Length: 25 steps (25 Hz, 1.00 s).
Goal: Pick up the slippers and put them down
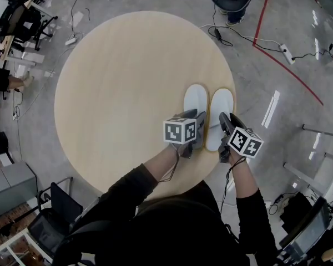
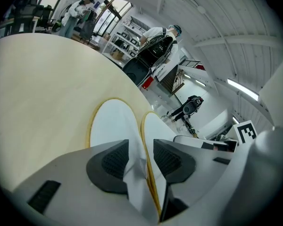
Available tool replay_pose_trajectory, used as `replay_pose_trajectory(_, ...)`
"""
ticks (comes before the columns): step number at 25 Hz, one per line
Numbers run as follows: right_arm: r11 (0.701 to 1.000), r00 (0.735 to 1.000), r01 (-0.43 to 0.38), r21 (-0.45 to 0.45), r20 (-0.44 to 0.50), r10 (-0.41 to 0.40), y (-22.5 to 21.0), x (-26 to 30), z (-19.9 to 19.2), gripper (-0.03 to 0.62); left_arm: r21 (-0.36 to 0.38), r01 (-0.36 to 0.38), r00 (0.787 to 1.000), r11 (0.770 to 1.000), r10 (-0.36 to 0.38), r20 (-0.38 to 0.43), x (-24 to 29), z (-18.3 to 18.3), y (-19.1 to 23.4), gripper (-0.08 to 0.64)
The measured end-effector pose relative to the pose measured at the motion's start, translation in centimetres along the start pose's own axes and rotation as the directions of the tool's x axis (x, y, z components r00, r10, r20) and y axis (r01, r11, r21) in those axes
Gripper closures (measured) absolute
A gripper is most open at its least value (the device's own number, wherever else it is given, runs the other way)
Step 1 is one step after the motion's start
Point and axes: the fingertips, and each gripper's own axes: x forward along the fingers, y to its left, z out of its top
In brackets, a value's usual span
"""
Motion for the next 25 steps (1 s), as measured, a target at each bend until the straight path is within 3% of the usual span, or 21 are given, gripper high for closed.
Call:
replay_pose_trajectory(3,1.0,1.0,0.01,-0.003,0.007,-0.01,0.0,-0.4,0.2,0.379,0.009,-0.023,1.0,1.0,0.023,0.001,-0.2,0.2,0.1,0.346)
replay_pose_trajectory(6,1.0,0.999,0.027,-0.009,0.042,-0.026,0.1,-1.4,0.6,0.371,0.026,-0.023,1.0,0.999,0.022,0.015,-1.2,0.3,-0.2,0.33)
replay_pose_trajectory(11,0.999,0.991,0.015,0.052,0.13,-0.021,0.0,-3.5,1.1,0.373,0.04,0.037,0.998,0.999,-0.039,0.058,-3.2,0.6,-2.2,0.331)
replay_pose_trajectory(15,0.997,0.989,-0.02,0.071,0.148,0.01,0.9,-4.8,0.6,0.373,0.029,0.094,0.993,0.995,-0.096,0.072,-4.8,0.1,-4.3,0.331)
replay_pose_trajectory(25,0.989,0.968,-0.124,0.077,0.229,0.103,5.2,-11.0,0.2,0.388,-0.001,0.232,0.962,0.973,-0.229,0.149,-13.3,-3.0,-9.7,0.333)
